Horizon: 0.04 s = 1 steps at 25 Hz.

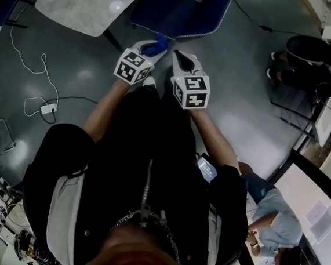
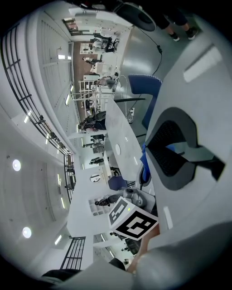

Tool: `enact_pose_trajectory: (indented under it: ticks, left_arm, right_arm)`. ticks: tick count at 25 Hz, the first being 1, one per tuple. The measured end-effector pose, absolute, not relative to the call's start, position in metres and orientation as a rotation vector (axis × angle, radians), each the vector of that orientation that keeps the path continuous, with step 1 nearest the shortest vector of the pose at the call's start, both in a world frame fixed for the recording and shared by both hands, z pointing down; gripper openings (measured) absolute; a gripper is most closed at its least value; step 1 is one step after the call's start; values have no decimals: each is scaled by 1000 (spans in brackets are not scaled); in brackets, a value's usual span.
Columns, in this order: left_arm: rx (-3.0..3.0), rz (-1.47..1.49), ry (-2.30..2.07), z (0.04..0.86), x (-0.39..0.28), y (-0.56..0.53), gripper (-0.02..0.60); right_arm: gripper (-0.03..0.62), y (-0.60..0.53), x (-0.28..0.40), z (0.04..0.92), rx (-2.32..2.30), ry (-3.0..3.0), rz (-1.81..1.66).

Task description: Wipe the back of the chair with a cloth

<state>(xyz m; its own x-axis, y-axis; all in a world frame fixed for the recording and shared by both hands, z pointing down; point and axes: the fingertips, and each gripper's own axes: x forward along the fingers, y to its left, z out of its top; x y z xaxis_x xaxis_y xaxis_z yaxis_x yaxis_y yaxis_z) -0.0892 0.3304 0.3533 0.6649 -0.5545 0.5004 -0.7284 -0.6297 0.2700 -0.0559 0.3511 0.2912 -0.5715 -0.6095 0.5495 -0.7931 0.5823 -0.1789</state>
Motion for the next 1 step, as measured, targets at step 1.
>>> enact_pose_trajectory:
  ticks: [1]
  left_arm:
    - [2423, 515, -1001, 354, -90, 332, 132]
  right_arm:
    - [2, 352, -57, 292, 1120, -2383, 573]
